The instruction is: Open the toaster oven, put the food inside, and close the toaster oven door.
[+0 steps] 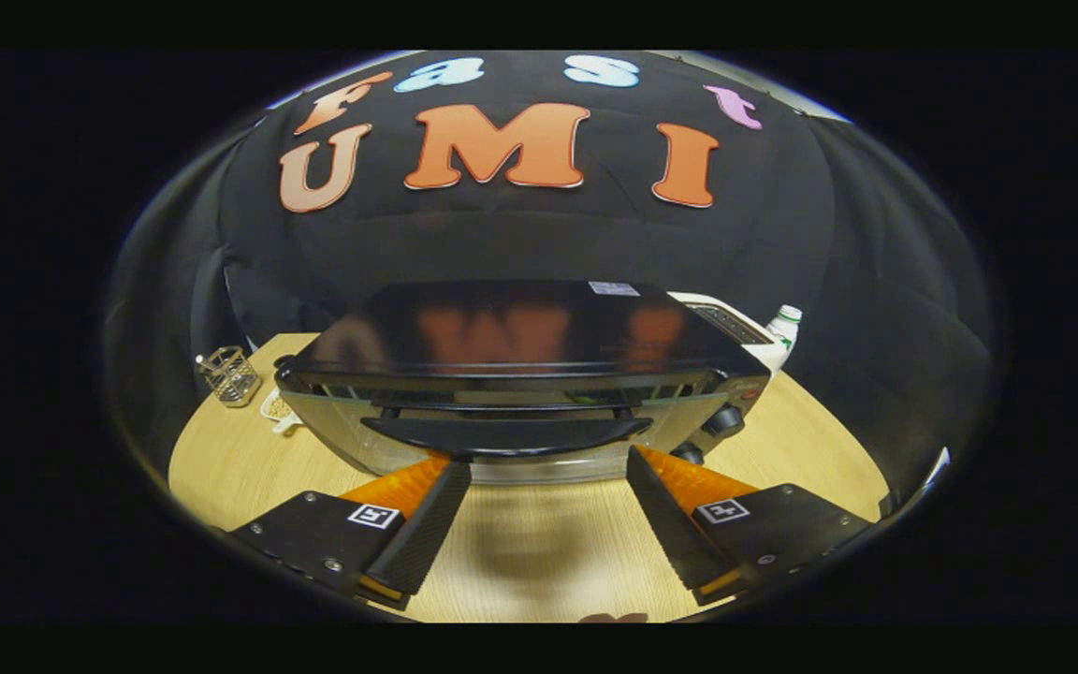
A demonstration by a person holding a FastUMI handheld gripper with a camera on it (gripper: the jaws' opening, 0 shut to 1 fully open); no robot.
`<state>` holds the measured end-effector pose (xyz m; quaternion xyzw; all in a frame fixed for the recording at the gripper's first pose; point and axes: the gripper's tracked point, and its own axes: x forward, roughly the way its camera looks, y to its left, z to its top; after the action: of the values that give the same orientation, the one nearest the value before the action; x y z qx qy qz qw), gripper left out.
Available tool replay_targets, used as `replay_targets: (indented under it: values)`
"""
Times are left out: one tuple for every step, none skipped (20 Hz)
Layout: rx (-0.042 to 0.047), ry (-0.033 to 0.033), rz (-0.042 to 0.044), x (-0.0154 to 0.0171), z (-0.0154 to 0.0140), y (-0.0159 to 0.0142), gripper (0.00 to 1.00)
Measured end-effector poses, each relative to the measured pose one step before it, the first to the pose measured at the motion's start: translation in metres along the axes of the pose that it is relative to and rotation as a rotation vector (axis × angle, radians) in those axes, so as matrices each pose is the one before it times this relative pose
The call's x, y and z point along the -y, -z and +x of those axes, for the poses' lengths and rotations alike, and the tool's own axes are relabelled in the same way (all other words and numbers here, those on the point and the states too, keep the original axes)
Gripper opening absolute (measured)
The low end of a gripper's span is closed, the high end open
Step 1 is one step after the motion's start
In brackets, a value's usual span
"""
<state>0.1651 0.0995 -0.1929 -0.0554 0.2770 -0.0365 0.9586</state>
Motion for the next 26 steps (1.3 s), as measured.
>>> replay_targets:
  values:
    - [0.00621, 0.00117, 0.00547, 0.00166, 0.00254, -0.00295, 0.99]
    - [0.00663, 0.00187, 0.0062, 0.00048, 0.00128, -0.00423, 0.99]
    - [-0.01173, -0.0024, 0.00106, -0.00069, 0.00263, 0.00115, 0.99]
    - [-0.0067, 0.00121, -0.00146, 0.00095, -0.00179, 0.00222, 0.99]
    - [0.00613, 0.00323, 0.00173, 0.00014, 0.00042, -0.00234, 0.99]
    - [-0.00356, 0.00382, -0.00532, 0.00142, -0.00336, -0.00094, 0.99]
    - [-0.00332, 0.0022, -0.00556, 0.0017, -0.00567, 0.00109, 0.99]
    - [-0.00023, 0.00165, -0.00556, 0.00003, -0.00434, -0.00142, 1.0]
    - [-0.00567, -0.0005, -0.01059, 0.00123, -0.0032, 0.00073, 1.0]
    - [0.00333, -0.00595, -0.00755, 0.00009, -0.00615, -0.0021, 1.0]
    - [0.02479, -0.00635, 0.00666, -0.00052, -0.00487, -0.00865, 1.0]
    - [0.01119, -0.00395, 0.00936, 0.00059, -0.00588, -0.0059, 1.0]
    - [0.00536, -0.00166, 0.01117, 0.00166, -0.00467, -0.00659, 1.0]
    - [0.01481, -0.00325, 0.01237, 0.00112, -0.00713, -0.00984, 1.0]
    - [0.02164, -0.00253, 0.00863, -0.00005, -0.0061, -0.01198, 1.0]
    - [0.01748, -0.00011, 0.00548, 0.0015, -0.00883, -0.01399, 1.0]
    - [0.02245, 0.00142, 0.0023, 0.00101, -0.00789, -0.01456, 1.0]
    - [0.02785, 0.00221, 0.00158, 0.00499, -0.00328, -0.01723, 1.0]
    - [0.03326, 0.00008, 0.00273, -0.00105, -0.00745, -0.01856, 1.0]
    - [0.03075, -0.00295, 0.00587, -0.00084, -0.00784, -0.01901, 1.0]
    - [0.02508, -0.00402, 0.00567, -0.00173, -0.00838, -0.01709, 1.0]
    - [0.02013, -0.00328, 0.00346, -0.00136, -0.00773, -0.01702, 1.0]
    - [0.01629, -0.00279, -0.00126, -0.0018, -0.00655, -0.014, 1.0]
    - [0.01171, 0.0056, -0.00487, 0.0005, -0.00674, -0.01206, 1.0]
    - [0.01191, 0.01131, -0.00495, 0.00173, -0.00556, -0.01039, 0.99]
    - [0.01436, 0.00897, -0.003, 0.00045, -0.00673, -0.01066, 0.99]
